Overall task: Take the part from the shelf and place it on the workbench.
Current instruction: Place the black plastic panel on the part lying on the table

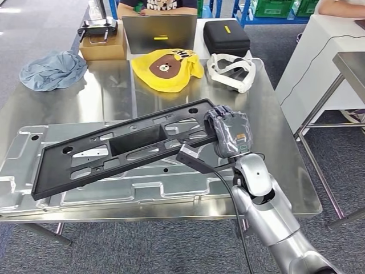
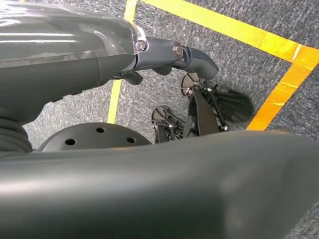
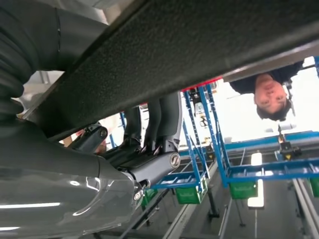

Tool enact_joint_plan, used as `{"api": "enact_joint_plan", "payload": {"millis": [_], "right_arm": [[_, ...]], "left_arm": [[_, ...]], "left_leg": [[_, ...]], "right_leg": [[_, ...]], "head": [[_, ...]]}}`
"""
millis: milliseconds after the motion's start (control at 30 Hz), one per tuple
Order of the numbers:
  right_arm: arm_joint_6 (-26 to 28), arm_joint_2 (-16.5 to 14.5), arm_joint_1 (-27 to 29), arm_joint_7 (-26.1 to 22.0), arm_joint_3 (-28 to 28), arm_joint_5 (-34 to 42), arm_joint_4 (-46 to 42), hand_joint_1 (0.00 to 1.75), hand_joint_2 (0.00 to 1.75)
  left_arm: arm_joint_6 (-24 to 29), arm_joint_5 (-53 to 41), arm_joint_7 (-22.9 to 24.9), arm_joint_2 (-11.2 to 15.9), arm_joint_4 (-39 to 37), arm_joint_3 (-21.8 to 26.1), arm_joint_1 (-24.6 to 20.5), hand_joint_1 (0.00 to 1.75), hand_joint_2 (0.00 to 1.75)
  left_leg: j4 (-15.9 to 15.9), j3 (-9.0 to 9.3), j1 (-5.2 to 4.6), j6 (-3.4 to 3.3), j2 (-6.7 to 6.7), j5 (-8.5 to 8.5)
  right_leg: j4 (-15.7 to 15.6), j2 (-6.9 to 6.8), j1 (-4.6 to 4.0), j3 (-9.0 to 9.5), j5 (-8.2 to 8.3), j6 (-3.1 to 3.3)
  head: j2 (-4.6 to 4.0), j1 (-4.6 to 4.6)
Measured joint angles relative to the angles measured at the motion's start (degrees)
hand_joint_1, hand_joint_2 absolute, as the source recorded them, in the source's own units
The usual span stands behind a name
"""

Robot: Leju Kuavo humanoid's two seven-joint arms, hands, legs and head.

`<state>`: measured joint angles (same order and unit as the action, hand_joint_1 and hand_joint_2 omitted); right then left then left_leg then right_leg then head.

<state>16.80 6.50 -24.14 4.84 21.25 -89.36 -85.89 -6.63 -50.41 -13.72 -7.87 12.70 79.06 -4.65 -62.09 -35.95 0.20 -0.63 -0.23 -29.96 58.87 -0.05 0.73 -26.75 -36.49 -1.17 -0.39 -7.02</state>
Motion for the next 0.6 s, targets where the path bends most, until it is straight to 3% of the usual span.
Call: {"api": "enact_joint_plan", "payload": {"millis": [333, 600], "right_arm": [[-3.1, -1.1, -3.1, 5.1, 4.5, -0.7, 7.5, 1.75, 1.75], [-3.8, -3.8, -6.4, 8.1, 8.0, -0.7, 17.6, 1.75, 1.75]], "left_arm": [[-0.1, -1.1, 0.4, 0.0, 0.0, -0.3, -0.1, 0.00, 1.75], [-0.9, -2.2, 0.6, 0.0, 0.0, -1.0, -0.2, 0.00, 1.75]], "left_leg": [[0.0, 0.00, 0.00, 0.00, 0.00, 0.00], [0.0, 0.00, 0.01, 0.00, 0.00, 0.00]], "right_leg": [[0.0, -0.01, 0.00, 0.00, 0.00, 0.00], [0.0, -0.01, -0.01, 0.00, 0.00, 0.00]], "head": [[0.00, 0.00], [0.00, 0.00]]}}
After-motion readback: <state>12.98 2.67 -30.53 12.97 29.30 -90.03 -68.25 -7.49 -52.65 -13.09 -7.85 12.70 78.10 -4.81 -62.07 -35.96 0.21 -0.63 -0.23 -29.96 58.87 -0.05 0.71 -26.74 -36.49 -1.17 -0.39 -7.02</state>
